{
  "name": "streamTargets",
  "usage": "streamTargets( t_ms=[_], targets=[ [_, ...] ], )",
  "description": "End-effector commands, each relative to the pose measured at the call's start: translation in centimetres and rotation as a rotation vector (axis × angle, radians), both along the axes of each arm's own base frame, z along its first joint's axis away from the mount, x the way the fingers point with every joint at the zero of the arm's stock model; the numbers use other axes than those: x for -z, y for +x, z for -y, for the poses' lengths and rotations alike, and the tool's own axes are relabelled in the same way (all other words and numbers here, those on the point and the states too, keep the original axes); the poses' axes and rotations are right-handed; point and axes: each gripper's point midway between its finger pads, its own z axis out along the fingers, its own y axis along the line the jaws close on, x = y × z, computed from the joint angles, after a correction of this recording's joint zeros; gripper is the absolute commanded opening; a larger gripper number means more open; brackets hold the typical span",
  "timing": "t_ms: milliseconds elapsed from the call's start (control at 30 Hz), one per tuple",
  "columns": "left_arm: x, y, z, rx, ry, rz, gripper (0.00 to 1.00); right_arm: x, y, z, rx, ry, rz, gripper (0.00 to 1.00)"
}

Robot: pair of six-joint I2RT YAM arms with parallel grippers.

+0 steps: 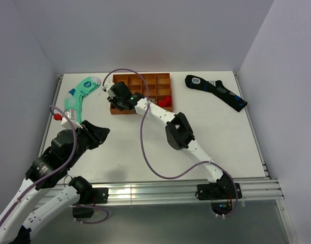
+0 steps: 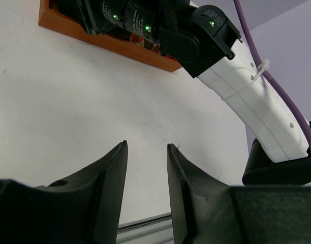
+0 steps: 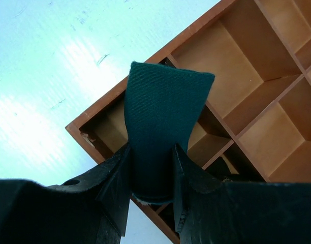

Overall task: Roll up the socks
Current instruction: Place the sock in the storage box.

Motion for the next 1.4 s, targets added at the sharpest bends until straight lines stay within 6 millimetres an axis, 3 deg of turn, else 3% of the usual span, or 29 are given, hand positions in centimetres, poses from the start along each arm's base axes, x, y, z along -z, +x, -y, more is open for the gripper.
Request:
streamTargets(
  t_ms=[0,267,833,1367],
  targets=[
    [-1.5,0.3,0.6,0.009,-0.047,0.029,0.43,0.8,-1.2,1.9,-0.028,-0.035,-0.123,0.06],
    [-0.9,1.1,1.1,0.004,-0.039,0.011,0.42,2.8,-0.3,5.0,0.042,-0.146,-0.112,0.04],
    [-1.0,1.3,1.7,0.018,-0.048,0.002,0.42,3.8,-2.7,5.2,-0.052,-0.178,-0.214,0.06],
    [-0.8,1.3,1.8,0.016,-0.048,-0.003,0.42,2.5,-2.2,5.0,-0.029,-0.144,-0.182,0.28]
  ],
)
